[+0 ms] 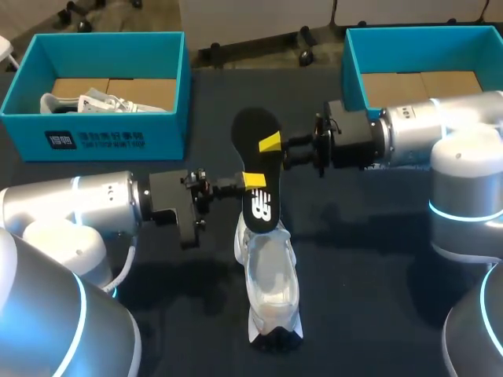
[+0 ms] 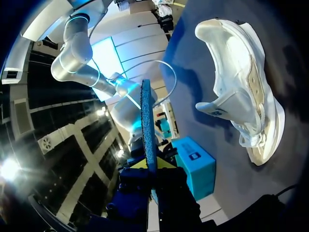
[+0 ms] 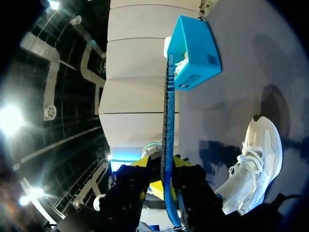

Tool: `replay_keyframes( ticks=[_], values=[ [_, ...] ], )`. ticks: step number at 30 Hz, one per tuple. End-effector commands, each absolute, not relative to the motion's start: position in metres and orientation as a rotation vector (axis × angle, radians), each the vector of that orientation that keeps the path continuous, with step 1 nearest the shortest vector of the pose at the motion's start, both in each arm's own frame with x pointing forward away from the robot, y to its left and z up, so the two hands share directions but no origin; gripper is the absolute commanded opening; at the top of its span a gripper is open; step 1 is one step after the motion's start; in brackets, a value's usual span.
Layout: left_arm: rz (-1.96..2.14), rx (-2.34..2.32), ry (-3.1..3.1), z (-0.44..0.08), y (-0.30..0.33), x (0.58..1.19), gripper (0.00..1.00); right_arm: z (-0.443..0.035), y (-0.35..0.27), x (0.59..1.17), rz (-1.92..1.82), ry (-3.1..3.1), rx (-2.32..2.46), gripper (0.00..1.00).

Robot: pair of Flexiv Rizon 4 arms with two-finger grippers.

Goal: Take the shoe out of the shoebox, open the shoe tongue, remove and reinsert the insole, then place the shoe into the shoebox

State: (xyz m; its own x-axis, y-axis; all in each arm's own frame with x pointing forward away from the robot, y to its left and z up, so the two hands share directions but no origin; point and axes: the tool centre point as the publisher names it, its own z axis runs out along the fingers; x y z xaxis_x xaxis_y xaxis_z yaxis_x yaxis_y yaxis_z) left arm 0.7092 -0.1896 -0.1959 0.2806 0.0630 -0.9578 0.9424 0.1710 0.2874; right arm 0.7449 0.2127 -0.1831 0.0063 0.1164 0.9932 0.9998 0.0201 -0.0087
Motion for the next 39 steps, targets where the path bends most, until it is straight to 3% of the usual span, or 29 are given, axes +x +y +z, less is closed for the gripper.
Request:
replay_keyframes(
  ticks=[1, 15, 16, 19, 30, 31, 32, 39],
  values=[
    [-0.844, 1.220, 1.100, -0.197, -0.191, 0.708, 0.00, -0.184, 0.215, 0.745, -1.135, -1.296, -1.284, 0.23],
    [-0.848, 1.213, 1.108, -0.198, -0.190, 0.709, 0.00, -0.186, 0.214, 0.746, -1.133, -1.273, -1.285, 0.20],
    [-0.848, 1.213, 1.108, -0.198, -0.190, 0.709, 0.00, -0.187, 0.214, 0.746, -1.132, -1.271, -1.285, 0.18],
    [-0.848, 1.213, 1.108, -0.198, -0.190, 0.709, 0.00, -0.187, 0.214, 0.747, -1.131, -1.266, -1.286, 0.00],
    [-0.848, 1.213, 1.108, -0.198, -0.190, 0.709, 0.00, -0.189, 0.212, 0.747, -1.139, -1.243, -1.277, 0.00],
    [-0.848, 1.213, 1.108, -0.198, -0.190, 0.709, 0.31, -0.189, 0.212, 0.746, -1.139, -1.243, -1.276, 0.00],
    [-0.851, 1.213, 1.108, -0.198, -0.190, 0.709, 1.00, -0.188, 0.212, 0.746, -1.139, -1.243, -1.274, 0.00],
    [-0.869, 1.203, 1.174, -0.185, -0.158, 0.703, 1.00, -0.191, 0.205, 0.743, -1.135, -1.241, -1.272, 0.00]
  ],
)
